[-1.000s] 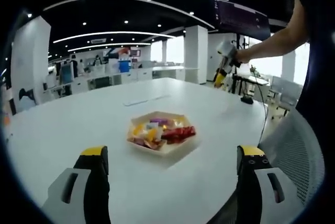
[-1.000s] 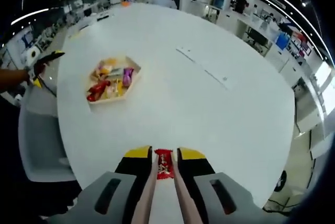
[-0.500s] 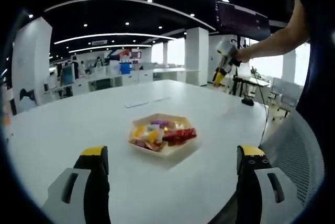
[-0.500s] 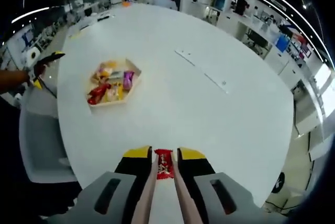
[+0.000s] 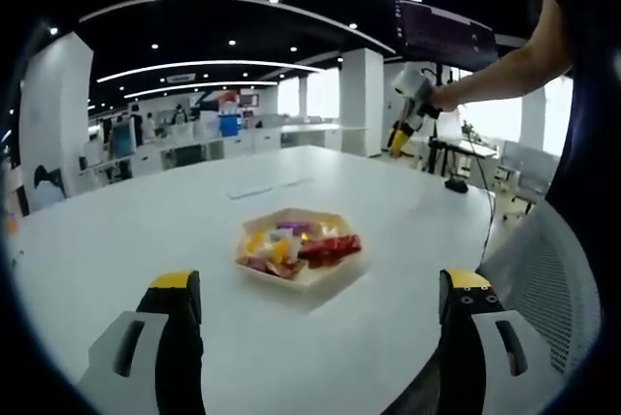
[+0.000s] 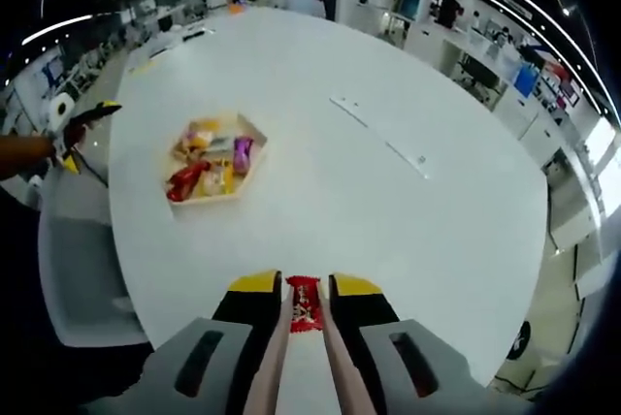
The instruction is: Place the target food into the container with the food tongs after gripping and lifting it, then release it inside without dropping or visibly crushing the food.
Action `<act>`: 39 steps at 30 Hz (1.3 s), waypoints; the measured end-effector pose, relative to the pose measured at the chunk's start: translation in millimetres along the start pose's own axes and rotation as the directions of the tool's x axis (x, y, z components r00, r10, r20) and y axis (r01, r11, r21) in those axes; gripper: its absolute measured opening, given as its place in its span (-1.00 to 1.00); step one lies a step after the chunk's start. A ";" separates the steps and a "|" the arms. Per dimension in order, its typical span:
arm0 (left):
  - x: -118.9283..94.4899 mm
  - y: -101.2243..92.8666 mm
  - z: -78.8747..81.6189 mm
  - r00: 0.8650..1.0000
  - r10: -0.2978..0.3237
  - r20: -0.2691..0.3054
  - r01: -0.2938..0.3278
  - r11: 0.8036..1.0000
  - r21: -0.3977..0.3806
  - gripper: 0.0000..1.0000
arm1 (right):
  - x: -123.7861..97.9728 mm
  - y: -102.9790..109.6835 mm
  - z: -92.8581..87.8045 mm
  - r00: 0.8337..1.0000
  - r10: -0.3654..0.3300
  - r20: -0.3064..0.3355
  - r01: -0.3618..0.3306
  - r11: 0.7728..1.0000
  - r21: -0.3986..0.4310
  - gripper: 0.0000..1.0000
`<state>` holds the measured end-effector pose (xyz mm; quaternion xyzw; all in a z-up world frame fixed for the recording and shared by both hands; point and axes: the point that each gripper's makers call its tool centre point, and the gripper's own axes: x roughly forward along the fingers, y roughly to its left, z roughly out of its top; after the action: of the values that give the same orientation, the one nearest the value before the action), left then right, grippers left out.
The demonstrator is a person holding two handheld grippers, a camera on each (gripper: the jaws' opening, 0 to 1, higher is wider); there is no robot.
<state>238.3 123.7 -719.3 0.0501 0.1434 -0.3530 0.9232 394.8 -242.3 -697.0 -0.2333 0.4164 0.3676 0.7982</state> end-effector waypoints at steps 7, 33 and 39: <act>-0.8 0.9 3.0 1.000 0.007 0.014 -0.007 1.000 0.009 0.99 | 7.9 10.0 13.7 1.000 0.017 0.008 -0.017 1.000 -0.016 -0.64; -4.3 8.8 3.4 0.999 0.042 0.018 -0.042 0.999 0.002 0.99 | 51.7 67.3 92.1 0.992 0.117 0.045 -0.112 0.989 -0.098 -0.64; -4.8 8.1 2.7 0.999 0.040 0.017 -0.040 0.999 0.008 0.99 | 56.9 78.4 111.3 0.989 0.133 0.060 -0.126 0.985 -0.115 -0.64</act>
<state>240.9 132.3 -715.4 0.0538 0.1330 -0.3354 0.9311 410.3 -95.7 -689.3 -0.2372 0.3822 0.4490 0.7720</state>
